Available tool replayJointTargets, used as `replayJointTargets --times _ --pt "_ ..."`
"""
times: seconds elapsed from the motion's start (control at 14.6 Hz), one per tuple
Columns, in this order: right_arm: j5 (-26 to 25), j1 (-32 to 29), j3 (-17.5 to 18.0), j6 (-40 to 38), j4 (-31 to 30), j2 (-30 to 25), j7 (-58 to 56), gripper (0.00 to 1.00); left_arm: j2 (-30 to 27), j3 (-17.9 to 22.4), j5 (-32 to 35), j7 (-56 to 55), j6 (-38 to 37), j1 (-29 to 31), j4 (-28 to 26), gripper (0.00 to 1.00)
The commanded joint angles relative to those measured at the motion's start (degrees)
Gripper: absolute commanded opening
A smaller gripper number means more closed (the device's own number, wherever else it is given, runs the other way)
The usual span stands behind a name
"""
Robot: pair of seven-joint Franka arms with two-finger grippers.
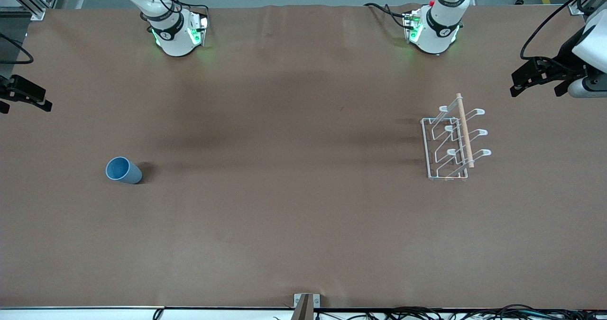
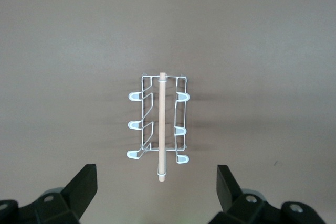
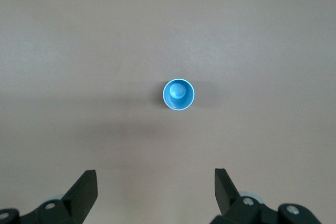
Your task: Hang cup on cup holder
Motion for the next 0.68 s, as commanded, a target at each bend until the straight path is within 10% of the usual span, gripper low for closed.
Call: replayJointTargets --times 0.0,0.62 --pt "-1.07 -0.93 0.93 -0.12 -0.97 -1.33 2.26 0.99 0.8 -0.16 1.18 0.4 -1.28 -0.08 1.71 1.0" --pt "-2.65 -0.93 1.19 0.05 -1.5 -1.33 3.68 0.99 0.8 -0.16 1.18 0.31 -1.28 0.01 2.42 1.0"
